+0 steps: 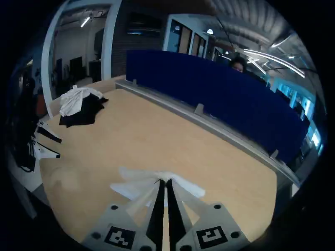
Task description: Fold towel
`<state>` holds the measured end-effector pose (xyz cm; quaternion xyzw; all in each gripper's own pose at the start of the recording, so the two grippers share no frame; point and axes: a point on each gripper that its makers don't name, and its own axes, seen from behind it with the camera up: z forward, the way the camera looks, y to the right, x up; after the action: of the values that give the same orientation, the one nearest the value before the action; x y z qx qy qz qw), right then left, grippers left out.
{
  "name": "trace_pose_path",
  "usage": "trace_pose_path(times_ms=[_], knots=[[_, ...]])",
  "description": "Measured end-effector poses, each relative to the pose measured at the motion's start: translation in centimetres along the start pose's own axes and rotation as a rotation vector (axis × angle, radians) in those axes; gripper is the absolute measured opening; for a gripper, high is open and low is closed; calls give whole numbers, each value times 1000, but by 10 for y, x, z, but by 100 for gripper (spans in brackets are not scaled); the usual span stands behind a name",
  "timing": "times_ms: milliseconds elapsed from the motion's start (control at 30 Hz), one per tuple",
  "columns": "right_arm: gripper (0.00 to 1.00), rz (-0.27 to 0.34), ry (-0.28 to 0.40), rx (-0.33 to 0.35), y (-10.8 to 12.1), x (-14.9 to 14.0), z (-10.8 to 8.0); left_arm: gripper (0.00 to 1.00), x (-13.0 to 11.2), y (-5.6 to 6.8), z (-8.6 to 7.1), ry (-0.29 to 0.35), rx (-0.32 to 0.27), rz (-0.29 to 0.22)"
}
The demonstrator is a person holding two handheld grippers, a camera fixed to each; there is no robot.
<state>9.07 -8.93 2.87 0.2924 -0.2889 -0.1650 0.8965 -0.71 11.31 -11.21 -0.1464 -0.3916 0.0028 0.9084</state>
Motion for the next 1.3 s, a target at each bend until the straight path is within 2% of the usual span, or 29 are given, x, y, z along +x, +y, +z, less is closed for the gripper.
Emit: trace_pose_path(times_ms=[400,700,1000,1300], knots=[[4,11,-53,-58,78,-45,-34,93,-2,4,2,-15,11,6],[4,5,-104,-97,121,-76,-54,93,0,10,5,-21,12,16],[4,23,-141,-127,150,-101,-67,93,2,16,7,-28,10,25],[4,44,-169,-135,155,-125,-77,93,4,22,9,-33,5,36]])
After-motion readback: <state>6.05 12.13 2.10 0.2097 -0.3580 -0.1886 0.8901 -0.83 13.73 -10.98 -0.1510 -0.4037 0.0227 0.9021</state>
